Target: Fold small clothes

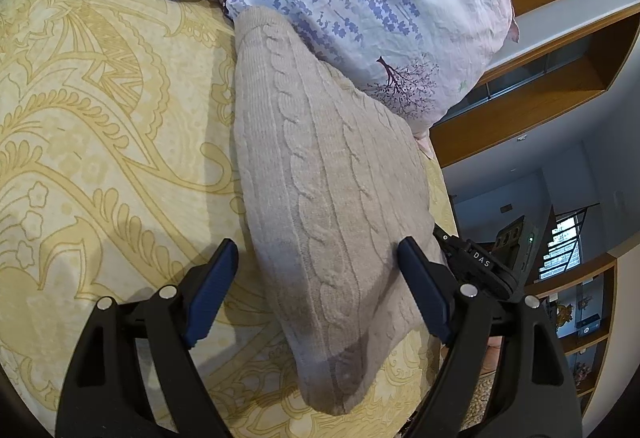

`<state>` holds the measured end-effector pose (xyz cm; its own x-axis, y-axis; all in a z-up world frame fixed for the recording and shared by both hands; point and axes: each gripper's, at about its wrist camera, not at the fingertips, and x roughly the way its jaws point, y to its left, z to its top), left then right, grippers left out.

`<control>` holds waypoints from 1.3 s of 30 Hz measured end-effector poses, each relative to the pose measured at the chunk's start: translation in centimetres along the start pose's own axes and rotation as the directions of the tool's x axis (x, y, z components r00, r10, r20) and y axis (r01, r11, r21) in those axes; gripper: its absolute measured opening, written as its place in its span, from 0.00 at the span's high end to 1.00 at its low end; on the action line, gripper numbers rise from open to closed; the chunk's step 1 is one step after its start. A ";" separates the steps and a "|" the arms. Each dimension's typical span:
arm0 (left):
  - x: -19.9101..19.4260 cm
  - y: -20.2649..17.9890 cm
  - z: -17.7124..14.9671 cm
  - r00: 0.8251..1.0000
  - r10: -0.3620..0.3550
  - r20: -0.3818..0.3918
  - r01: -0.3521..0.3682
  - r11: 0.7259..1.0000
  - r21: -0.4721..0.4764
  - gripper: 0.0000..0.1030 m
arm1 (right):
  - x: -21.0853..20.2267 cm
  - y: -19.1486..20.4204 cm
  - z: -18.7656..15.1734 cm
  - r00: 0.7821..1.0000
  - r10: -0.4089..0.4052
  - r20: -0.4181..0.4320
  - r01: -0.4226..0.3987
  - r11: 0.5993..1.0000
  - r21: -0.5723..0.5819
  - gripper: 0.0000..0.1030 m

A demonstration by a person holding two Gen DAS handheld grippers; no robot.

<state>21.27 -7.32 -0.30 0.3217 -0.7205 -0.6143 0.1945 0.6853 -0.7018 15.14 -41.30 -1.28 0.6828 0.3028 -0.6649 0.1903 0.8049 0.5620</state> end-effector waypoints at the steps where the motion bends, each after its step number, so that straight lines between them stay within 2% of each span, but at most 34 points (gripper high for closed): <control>1: 0.0 0.0 0.0 1.000 -0.001 -0.001 0.001 1.000 0.000 0.20 | -0.1 0.0 0.0 1.000 -0.010 0.001 0.010 1.000 -0.001 0.77; 3: 0.0 0.0 0.1 1.000 -0.002 -0.002 0.002 1.000 -0.003 0.20 | -0.6 0.0 0.2 1.000 -0.007 0.000 0.007 1.000 0.004 0.76; 8: 0.0 0.1 0.8 1.000 -0.011 0.003 0.011 1.000 -0.014 0.18 | -2.6 -0.1 1.3 0.999 0.007 0.048 -0.009 0.999 0.044 0.62; 11: 0.1 0.2 1.2 1.000 -0.026 0.000 0.026 0.999 -0.030 0.18 | -2.6 -0.1 2.1 0.999 0.038 0.028 -0.040 0.997 0.065 0.45; 12: 0.3 0.2 1.4 1.000 -0.029 -0.001 0.029 0.999 -0.035 0.18 | -2.4 -0.1 2.3 0.999 0.049 0.011 -0.050 0.996 0.079 0.35; 13: 0.3 0.2 1.5 1.000 -0.031 0.000 0.031 0.999 -0.039 0.18 | -2.0 -0.1 2.6 0.998 0.066 -0.005 -0.065 0.994 0.093 0.32; 24: 1.5 0.5 2.5 0.999 -0.050 -0.022 0.048 0.996 -0.074 0.18 | 1.9 0.1 3.1 0.978 0.135 -0.160 -0.116 0.986 0.120 0.32; 32: 1.5 0.6 2.4 0.998 -0.057 -0.018 0.055 0.996 -0.073 0.18 | 3.2 0.7 2.7 0.954 0.215 -0.209 -0.195 0.975 0.110 0.33; 39: 1.9 0.4 2.7 0.998 -0.055 -0.016 0.054 0.996 -0.076 0.24 | 3.4 1.1 2.3 0.936 0.262 -0.237 -0.245 0.965 0.099 0.41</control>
<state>24.48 -8.17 -0.76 0.2953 -0.7590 -0.5803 0.1408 0.6353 -0.7593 19.33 -40.56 -1.80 0.5218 0.6146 -0.5916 0.0866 0.6518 0.7534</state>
